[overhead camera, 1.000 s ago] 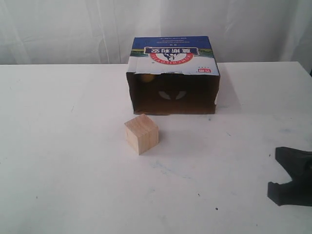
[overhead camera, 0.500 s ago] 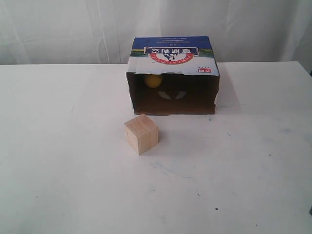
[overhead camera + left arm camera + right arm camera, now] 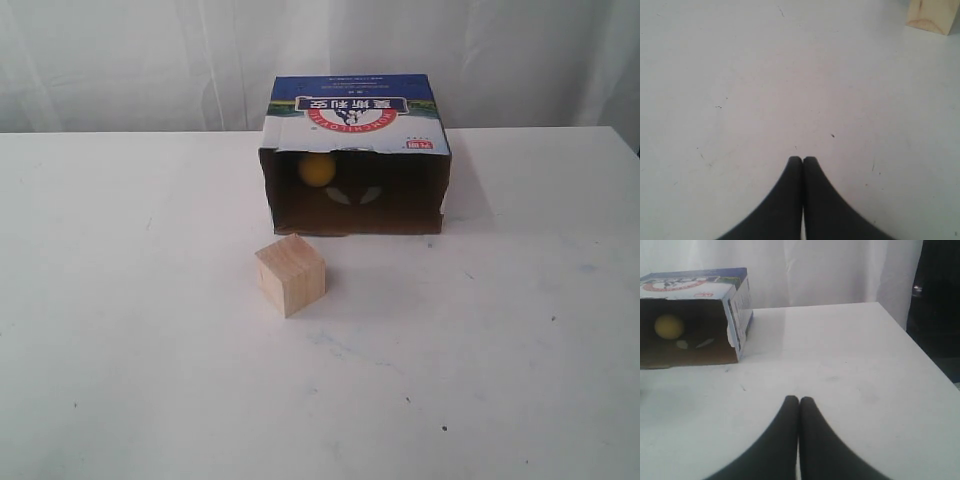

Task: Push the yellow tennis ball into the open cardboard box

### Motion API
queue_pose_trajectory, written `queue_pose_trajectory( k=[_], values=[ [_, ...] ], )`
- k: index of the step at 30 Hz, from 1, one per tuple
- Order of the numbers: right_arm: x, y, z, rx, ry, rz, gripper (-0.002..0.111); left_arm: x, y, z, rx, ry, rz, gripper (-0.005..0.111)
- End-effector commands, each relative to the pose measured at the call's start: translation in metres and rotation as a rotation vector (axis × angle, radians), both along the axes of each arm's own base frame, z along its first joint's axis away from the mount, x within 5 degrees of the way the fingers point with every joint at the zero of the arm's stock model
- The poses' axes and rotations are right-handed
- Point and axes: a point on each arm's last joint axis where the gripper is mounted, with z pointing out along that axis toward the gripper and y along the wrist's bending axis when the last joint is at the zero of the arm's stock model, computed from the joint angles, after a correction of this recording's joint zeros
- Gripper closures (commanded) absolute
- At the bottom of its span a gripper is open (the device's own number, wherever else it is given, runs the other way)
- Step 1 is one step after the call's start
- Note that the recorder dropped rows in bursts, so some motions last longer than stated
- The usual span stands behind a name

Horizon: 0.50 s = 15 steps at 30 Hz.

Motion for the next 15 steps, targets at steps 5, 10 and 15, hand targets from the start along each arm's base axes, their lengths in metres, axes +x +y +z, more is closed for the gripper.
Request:
queue_pose_trajectory(
  k=[5,10,15],
  values=[
    [-0.0028,-0.0022,-0.0063,-0.006,0.047,-0.026,0.108,-0.0010,0.0002,-0.0028,0.008,0.018,-0.005,0.107],
    [-0.0028,-0.0022,-0.0063,-0.006,0.047,-0.026,0.108,-0.0010,0.0002,-0.0028,0.008,0.018,-0.005,0.107],
    [-0.0028,-0.0022,-0.0063,-0.006,0.047,-0.026,0.108,-0.0010,0.0002,-0.0028,0.008,0.018,-0.005,0.107]
  ],
)
